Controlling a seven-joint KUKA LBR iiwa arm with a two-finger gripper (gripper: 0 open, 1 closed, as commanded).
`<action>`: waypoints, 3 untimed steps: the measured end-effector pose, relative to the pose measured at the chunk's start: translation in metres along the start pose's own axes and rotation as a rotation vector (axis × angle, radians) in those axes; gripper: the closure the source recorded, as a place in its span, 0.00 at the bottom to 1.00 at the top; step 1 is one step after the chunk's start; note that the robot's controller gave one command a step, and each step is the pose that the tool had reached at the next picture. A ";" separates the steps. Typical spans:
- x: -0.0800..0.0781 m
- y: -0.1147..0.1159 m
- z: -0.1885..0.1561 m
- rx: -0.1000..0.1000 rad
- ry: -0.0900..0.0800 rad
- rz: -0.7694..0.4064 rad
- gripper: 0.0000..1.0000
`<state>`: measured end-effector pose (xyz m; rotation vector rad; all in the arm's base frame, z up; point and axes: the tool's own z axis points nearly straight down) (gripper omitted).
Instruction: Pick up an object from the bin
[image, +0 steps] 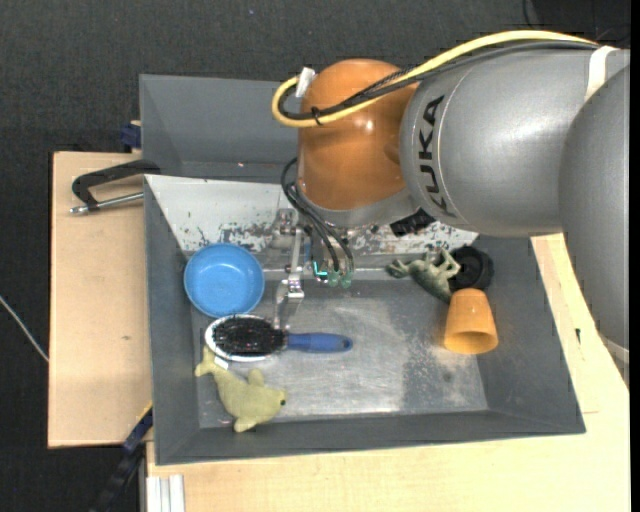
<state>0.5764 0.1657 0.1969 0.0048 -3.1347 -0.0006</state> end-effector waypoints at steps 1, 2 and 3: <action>0.046 -0.015 0.126 -0.002 -0.015 -0.232 0.00; 0.045 -0.015 0.123 -0.003 -0.017 -0.230 1.00; 0.022 -0.039 -0.005 0.002 -0.020 -0.402 1.00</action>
Offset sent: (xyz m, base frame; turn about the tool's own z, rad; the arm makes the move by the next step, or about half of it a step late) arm -0.0492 -0.0168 -0.1269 -0.2315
